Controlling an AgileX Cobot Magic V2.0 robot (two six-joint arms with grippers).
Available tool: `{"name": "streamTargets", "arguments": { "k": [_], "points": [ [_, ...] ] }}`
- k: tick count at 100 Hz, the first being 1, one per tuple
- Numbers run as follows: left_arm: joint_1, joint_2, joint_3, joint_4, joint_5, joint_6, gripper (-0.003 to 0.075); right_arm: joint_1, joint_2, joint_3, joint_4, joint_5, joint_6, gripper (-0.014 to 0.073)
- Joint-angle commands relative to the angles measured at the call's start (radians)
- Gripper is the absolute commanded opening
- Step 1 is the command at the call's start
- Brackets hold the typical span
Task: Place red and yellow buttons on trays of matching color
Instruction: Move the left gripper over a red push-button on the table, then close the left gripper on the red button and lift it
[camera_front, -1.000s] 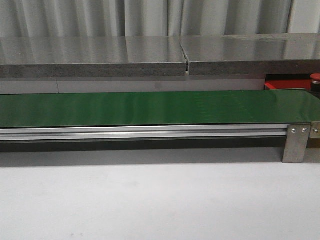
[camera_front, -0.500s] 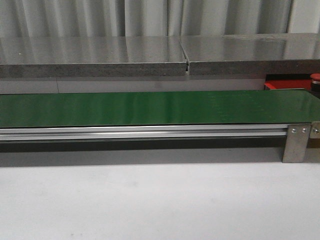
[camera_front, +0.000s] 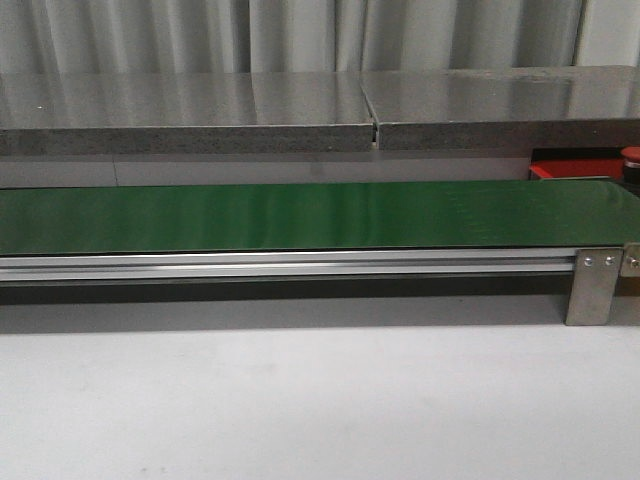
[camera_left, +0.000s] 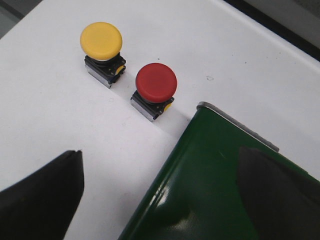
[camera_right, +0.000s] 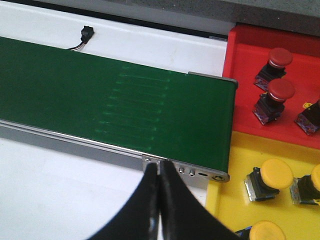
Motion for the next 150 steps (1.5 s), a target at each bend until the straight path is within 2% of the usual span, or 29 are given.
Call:
{"name": "streamTargets", "arguments": {
  "k": [1,80,130,138,145,150],
  "points": [
    [0.003,0.012,-0.083,-0.009,-0.023,-0.009,0.0618,0.001,-0.009,-0.032,0.008,-0.055,-0.007,-0.0068],
    [0.033,0.353,-0.464,-0.029,0.09,-0.034,0.0618,0.001,-0.009,-0.032,0.008,-0.055,-0.007,-0.0068],
    [0.035,0.444,-0.508,-0.042,0.105,-0.034,0.0617,0.001,-0.009,-0.032,0.008,-0.055,-0.007,-0.0068],
    [0.035,0.445,-0.508,-0.042,0.103,-0.034,0.0575,0.001,-0.009,-0.032,0.008,-0.055,-0.007,-0.0068],
    [0.035,0.445,-0.51,-0.042,0.101,-0.034,0.0484,0.001,-0.009,-0.032,0.008,-0.055,-0.007,-0.0068],
    [0.035,0.445,-0.514,-0.042,0.11,-0.034,0.0386,0.001,-0.009,-0.032,0.008,-0.055,-0.007,-0.0068]
  ]
}}
